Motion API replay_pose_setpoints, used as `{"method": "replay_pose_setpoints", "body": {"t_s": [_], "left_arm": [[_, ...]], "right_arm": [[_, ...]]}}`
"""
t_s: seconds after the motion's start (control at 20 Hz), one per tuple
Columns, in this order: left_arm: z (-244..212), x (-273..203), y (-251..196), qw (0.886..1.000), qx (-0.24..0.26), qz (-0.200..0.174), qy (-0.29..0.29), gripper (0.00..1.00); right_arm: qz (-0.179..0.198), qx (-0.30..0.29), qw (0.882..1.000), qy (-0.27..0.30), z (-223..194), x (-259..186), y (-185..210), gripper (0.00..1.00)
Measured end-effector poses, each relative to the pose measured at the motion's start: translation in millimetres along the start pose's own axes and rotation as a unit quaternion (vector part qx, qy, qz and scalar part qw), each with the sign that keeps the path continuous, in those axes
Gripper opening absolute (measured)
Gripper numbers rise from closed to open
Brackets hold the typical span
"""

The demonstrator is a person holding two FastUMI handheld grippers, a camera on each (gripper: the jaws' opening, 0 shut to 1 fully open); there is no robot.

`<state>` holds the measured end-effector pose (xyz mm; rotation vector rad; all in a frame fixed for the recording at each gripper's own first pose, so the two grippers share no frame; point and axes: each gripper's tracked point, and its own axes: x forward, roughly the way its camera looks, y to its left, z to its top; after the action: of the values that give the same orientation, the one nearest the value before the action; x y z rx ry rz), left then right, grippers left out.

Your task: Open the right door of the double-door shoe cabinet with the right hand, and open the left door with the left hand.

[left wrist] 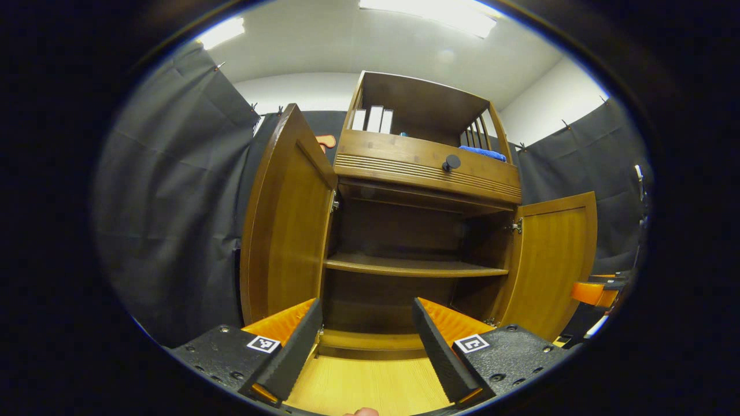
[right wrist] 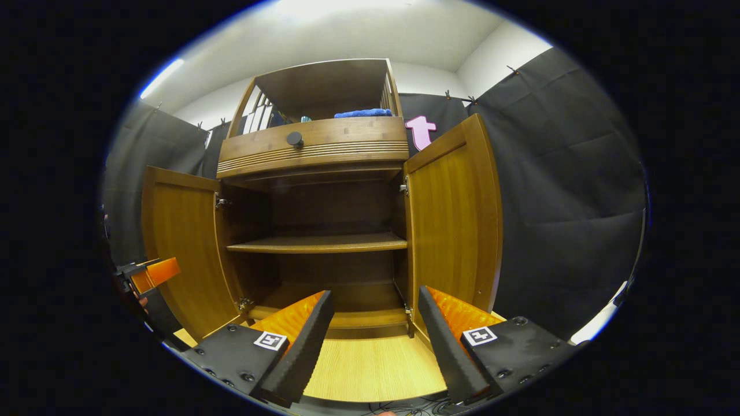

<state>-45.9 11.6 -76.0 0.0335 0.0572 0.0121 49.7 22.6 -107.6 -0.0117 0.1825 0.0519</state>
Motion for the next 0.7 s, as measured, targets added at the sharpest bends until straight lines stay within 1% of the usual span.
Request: {"method": "replay_pose_setpoints", "body": {"t_s": [0.35, 0.4, 0.65, 0.7], "left_arm": [[4.3, -4.8, 0.9, 1.0, 0.011, 0.0, -0.01, 0.95], [3.7, -5.5, 1.0, 1.0, 0.011, 0.0, -0.009, 0.92], [1.6, -6.9, 2.3, 1.0, 0.014, 0.002, -0.005, 0.92], [0.9, -6.6, 2.7, 1.0, 0.015, 0.002, -0.005, 0.95]], "right_arm": [[0.008, -0.007, 1.0, -0.002, 1.3, 1.5, 6.8, 0.95], [0.008, -0.007, 1.0, -0.003, 1.1, 1.8, 7.5, 0.95], [0.005, -0.005, 1.0, -0.002, 0.1, 0.2, 5.9, 0.95], [0.005, -0.003, 1.0, -0.002, -1.2, -0.4, 5.2, 0.95]]}}
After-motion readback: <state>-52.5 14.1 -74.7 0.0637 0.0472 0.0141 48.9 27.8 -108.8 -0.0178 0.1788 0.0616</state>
